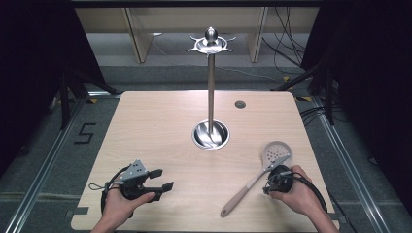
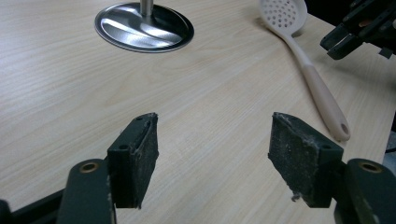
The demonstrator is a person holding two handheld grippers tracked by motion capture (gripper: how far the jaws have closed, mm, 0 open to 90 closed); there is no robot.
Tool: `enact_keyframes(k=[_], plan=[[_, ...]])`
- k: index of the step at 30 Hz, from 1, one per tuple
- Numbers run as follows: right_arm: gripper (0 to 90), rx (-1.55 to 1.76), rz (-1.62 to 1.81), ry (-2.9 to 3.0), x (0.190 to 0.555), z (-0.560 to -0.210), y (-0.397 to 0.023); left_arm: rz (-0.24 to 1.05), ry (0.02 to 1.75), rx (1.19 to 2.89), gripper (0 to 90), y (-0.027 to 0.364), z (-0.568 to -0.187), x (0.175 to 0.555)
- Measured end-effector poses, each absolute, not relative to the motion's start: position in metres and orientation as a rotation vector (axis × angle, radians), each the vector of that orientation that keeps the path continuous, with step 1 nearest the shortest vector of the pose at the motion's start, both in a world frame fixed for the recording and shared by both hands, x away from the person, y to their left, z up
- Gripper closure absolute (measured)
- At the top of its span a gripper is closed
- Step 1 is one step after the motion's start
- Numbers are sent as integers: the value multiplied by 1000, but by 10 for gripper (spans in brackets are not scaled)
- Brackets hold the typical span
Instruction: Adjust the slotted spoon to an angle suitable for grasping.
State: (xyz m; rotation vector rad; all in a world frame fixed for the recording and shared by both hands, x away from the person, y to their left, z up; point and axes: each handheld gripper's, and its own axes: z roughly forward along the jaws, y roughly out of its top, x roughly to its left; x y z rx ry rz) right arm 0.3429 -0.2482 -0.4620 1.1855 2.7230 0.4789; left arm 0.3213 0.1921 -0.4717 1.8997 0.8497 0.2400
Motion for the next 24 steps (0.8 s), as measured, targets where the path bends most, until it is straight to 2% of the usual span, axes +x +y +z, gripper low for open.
enact_keyframes(k=[9,11,12,17,24], plan=[[628,972,427,2825,335,-461,-239,238,857,1903,320,188,-473,326],[684,936,402,2864,332,-460,-235,228,859,1903,320,186,-474,325],[684,936,402,2864,332,-460,-235,232,855,1909,320,186,-474,325],[891,1074,364,2835,335,-453,-233,240,843,1896,321,190,-472,320],[900,1222,382,2782,346,-453,-232,252,859,1897,322,193,-471,317]])
